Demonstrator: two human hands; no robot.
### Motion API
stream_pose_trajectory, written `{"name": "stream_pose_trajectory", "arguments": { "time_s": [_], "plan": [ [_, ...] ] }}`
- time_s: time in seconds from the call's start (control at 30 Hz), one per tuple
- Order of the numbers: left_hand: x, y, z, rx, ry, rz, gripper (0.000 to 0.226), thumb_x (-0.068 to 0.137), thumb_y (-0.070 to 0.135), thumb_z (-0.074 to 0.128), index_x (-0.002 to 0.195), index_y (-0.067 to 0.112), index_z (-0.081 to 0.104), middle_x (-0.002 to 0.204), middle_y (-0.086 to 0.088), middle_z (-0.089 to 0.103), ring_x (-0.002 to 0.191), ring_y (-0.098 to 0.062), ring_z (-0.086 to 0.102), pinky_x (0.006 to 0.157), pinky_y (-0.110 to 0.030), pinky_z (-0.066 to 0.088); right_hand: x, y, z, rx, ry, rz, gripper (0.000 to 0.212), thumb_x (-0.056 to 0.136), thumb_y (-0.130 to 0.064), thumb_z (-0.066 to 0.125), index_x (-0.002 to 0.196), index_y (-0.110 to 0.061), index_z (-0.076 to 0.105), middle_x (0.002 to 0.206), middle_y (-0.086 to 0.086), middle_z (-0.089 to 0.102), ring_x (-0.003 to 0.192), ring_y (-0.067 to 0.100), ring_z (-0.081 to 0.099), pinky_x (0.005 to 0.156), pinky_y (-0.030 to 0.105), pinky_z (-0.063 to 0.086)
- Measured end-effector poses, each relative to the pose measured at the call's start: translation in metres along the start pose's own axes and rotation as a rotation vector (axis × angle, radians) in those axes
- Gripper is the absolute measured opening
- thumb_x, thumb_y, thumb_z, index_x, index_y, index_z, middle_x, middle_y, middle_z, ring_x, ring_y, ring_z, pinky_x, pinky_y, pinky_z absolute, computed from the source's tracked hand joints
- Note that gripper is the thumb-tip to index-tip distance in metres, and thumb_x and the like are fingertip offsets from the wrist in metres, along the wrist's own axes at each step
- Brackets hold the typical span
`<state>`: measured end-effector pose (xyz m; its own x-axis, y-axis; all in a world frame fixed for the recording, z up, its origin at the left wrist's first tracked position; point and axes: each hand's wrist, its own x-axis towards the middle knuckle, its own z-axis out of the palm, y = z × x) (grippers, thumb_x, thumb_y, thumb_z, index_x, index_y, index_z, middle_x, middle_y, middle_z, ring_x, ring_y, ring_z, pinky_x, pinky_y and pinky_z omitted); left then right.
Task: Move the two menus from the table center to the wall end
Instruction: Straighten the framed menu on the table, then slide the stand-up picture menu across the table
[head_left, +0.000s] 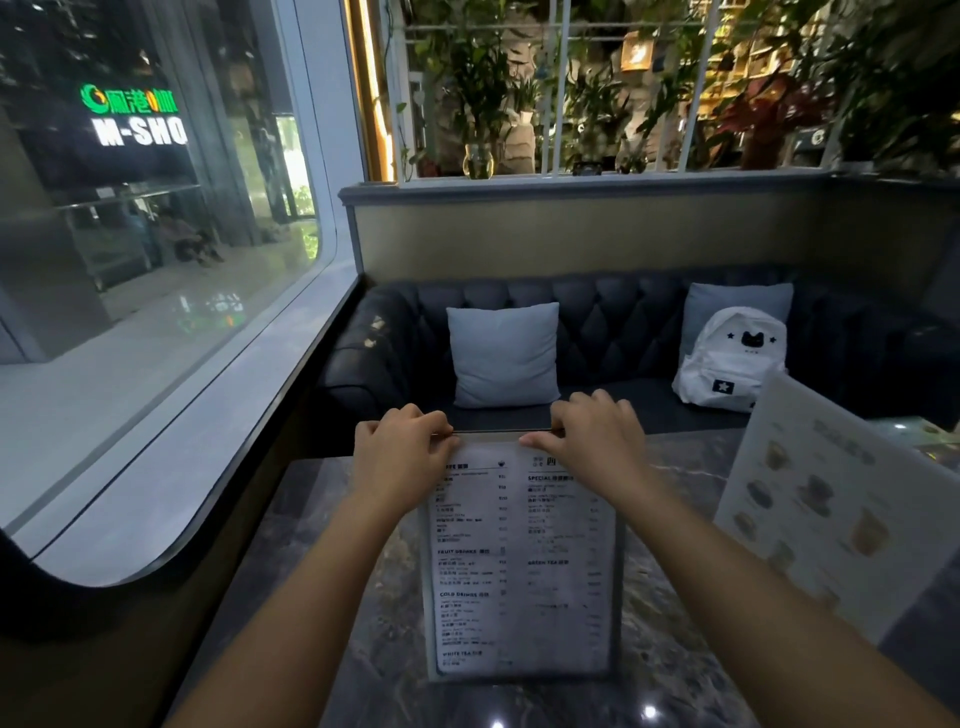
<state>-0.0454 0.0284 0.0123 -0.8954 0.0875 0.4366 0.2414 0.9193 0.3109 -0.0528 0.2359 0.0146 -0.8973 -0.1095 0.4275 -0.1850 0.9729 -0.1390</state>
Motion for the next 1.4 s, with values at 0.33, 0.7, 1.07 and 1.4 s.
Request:
{"name": "stream_pose_trajectory", "arguments": {
  "time_s": [0.33, 0.7, 1.07, 1.4],
  "plan": [
    [0.024, 0.051, -0.001, 0.038, 0.044, 0.19, 0.043, 0.085, 0.053, 0.047, 0.11, 0.022, 0.062, 0.106, -0.003, 0.064, 0.1, -0.023, 0.056, 0.084, -0.038, 0.043, -0.021, 0.047, -0.034, -0.073, 0.098, 0.039, 0.047, 0.084, -0.052, 0.048, 0.112, -0.014, 0.053, 0.108, 0.008, 0.059, 0.1, 0.026, 0.051, 0.08, 0.037, 0.036],
    [0.048, 0.191, 0.046, -0.215, -0.048, 0.433, 0.04, 0.085, 0.047, 0.053, 0.112, 0.019, 0.06, 0.109, -0.008, 0.064, 0.102, -0.026, 0.056, 0.082, -0.039, 0.043, -0.077, 0.156, -0.101, -0.253, 0.144, 0.264, 0.04, 0.088, -0.04, 0.049, 0.118, -0.013, 0.049, 0.115, 0.01, 0.059, 0.106, 0.028, 0.052, 0.085, 0.039, 0.036],
    [0.046, 0.313, 0.096, -0.411, -0.217, 0.682, 0.035, 0.088, 0.025, 0.056, 0.122, 0.02, 0.055, 0.124, -0.008, 0.056, 0.111, -0.027, 0.05, 0.094, -0.04, 0.039, -0.13, 0.223, -0.124, -0.19, 0.067, 0.427, 0.02, 0.089, -0.029, 0.048, 0.095, -0.011, 0.055, 0.094, 0.012, 0.065, 0.088, 0.033, 0.058, 0.066, 0.038, 0.038],
    [0.045, 0.323, 0.111, -0.45, -0.185, 0.663, 0.014, 0.088, 0.021, 0.056, 0.091, 0.014, 0.067, 0.095, -0.002, 0.067, 0.092, -0.022, 0.059, 0.094, -0.038, 0.035, -0.14, 0.247, -0.125, -0.061, 0.03, 0.431, 0.018, 0.09, -0.024, 0.049, 0.082, -0.009, 0.056, 0.086, 0.015, 0.065, 0.08, 0.037, 0.057, 0.057, 0.035, 0.035]
  ]
}}
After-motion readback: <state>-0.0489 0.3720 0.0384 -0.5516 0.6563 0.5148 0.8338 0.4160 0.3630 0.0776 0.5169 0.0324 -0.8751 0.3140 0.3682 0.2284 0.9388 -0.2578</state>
